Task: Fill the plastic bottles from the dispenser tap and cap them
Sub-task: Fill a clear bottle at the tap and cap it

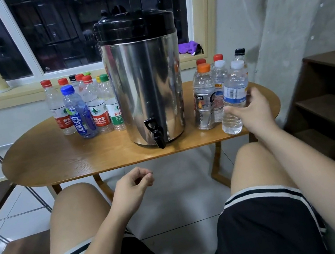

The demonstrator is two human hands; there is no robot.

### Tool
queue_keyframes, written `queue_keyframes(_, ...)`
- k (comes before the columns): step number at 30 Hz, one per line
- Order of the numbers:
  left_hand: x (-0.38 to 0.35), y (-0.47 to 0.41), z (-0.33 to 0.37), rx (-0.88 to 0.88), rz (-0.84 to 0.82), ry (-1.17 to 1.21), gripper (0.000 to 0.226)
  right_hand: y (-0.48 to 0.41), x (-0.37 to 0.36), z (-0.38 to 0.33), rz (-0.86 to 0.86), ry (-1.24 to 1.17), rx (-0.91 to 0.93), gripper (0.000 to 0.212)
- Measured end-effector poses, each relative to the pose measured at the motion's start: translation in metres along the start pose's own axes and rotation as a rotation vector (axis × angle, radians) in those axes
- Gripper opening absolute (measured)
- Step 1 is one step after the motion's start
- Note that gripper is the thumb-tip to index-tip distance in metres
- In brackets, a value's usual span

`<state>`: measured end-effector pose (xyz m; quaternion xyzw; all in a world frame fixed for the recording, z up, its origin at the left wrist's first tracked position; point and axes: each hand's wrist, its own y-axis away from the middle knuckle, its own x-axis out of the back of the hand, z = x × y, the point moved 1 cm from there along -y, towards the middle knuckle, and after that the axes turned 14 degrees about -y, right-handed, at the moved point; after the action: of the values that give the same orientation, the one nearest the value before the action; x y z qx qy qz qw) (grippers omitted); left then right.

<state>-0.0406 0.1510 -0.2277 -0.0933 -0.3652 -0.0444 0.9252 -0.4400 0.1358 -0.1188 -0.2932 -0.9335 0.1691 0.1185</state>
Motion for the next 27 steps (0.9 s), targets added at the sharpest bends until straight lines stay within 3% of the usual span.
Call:
queue_keyframes(15, 0.0, 0.001, -0.005, 0.008, -0.039, -0.046, 0.007, -0.048, -0.012, 0.032, 0.052, 0.175, -0.022, 0.058)
queue_keyframes(23, -0.004, -0.001, -0.005, 0.007, -0.044, -0.075, 0.006, -0.035, -0.009, 0.055, 0.127, 0.175, -0.116, 0.083)
queue_keyframes(27, 0.003, -0.006, -0.004, 0.003, 0.006, -0.058, 0.007, 0.015, -0.026, 0.058, 0.162, 0.107, -0.042, 0.066)
